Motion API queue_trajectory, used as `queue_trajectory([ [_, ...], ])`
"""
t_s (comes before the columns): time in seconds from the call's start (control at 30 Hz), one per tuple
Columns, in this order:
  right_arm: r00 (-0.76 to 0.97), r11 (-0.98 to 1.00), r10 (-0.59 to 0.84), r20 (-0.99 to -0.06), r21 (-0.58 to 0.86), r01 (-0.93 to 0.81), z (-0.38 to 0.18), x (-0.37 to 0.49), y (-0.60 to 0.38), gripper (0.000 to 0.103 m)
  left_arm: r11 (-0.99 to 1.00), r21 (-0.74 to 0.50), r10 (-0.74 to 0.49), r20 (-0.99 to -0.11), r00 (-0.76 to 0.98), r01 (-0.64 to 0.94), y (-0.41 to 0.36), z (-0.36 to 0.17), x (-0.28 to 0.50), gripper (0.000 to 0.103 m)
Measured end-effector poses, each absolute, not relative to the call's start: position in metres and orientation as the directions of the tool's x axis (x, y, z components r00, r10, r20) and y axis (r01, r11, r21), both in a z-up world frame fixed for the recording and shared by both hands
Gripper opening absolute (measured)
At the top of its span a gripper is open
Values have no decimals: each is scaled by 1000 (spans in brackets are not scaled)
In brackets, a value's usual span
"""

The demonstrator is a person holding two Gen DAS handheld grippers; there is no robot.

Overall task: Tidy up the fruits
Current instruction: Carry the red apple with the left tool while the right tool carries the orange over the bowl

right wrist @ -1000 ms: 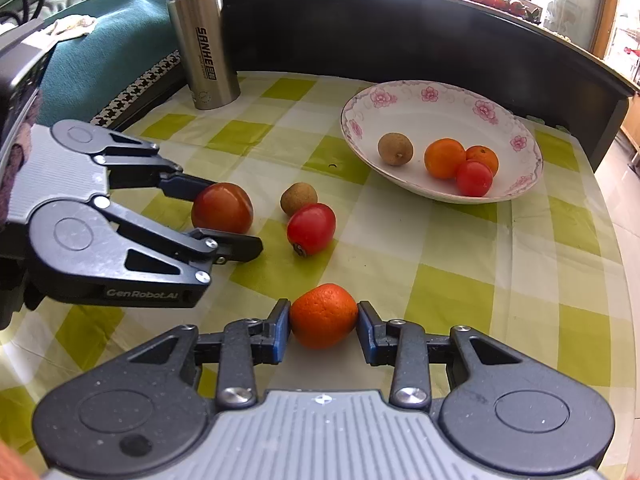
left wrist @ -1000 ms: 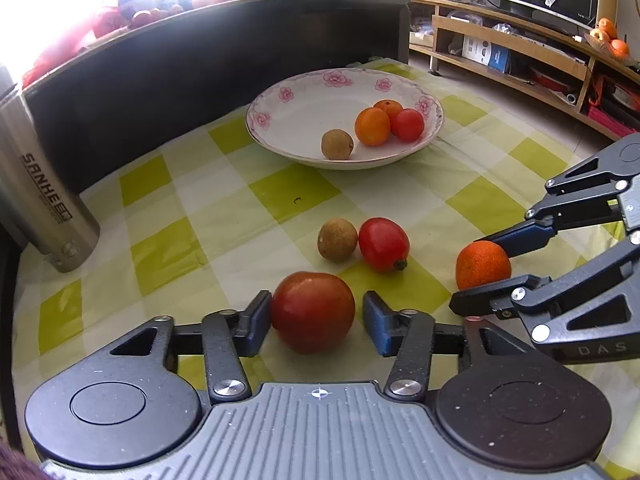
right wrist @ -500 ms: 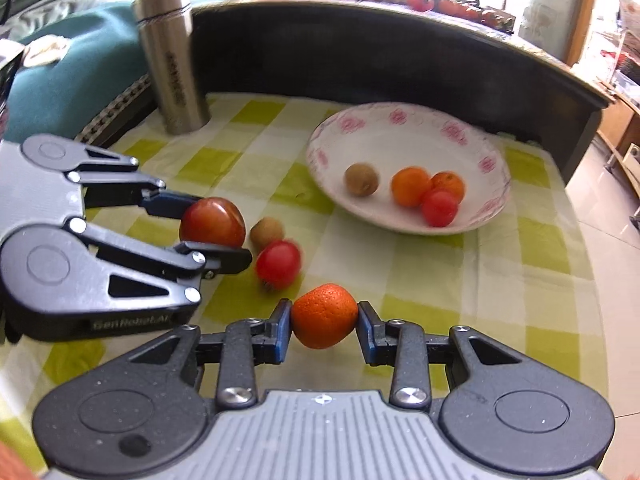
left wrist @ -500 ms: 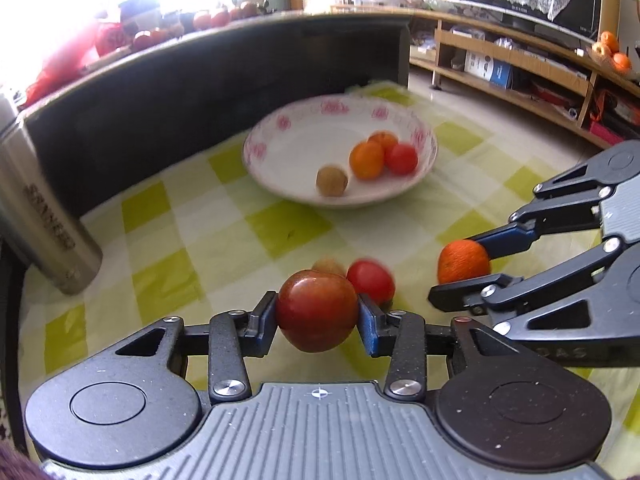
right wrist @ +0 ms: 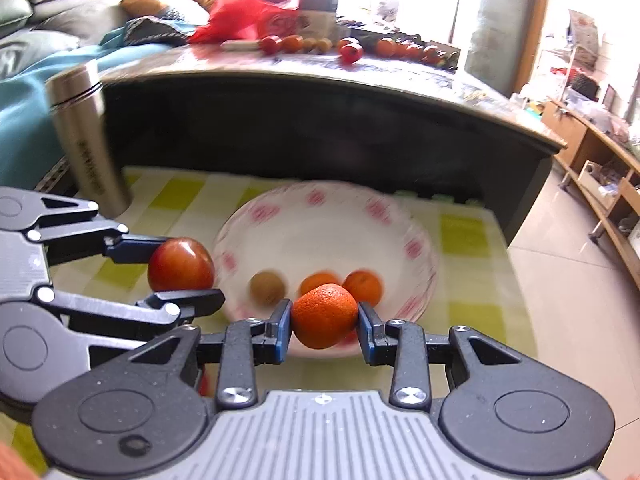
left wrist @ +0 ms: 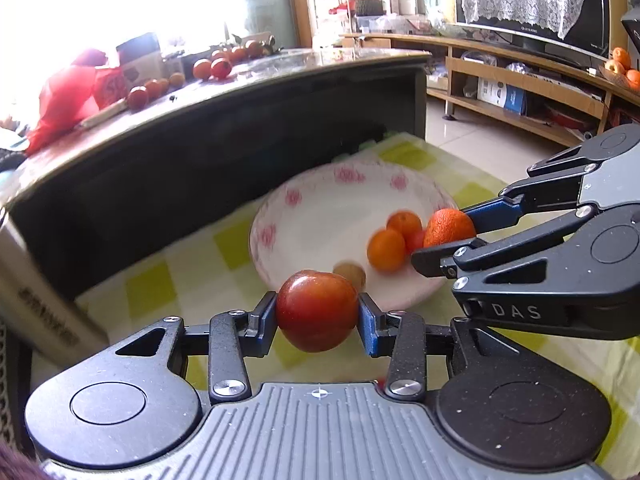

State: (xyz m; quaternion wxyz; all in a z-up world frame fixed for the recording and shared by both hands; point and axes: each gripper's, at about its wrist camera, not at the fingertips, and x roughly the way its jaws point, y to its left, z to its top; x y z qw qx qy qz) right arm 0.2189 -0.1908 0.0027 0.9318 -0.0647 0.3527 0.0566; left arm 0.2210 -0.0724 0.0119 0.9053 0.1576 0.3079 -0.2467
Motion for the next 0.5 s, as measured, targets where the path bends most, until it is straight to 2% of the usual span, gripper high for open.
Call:
queue_trajectory([
  [0.5,772,985,-1,-636,-134,-109,-10,284,-209,40,848,155,-312,-627,714,506,-100,-1,276,49],
])
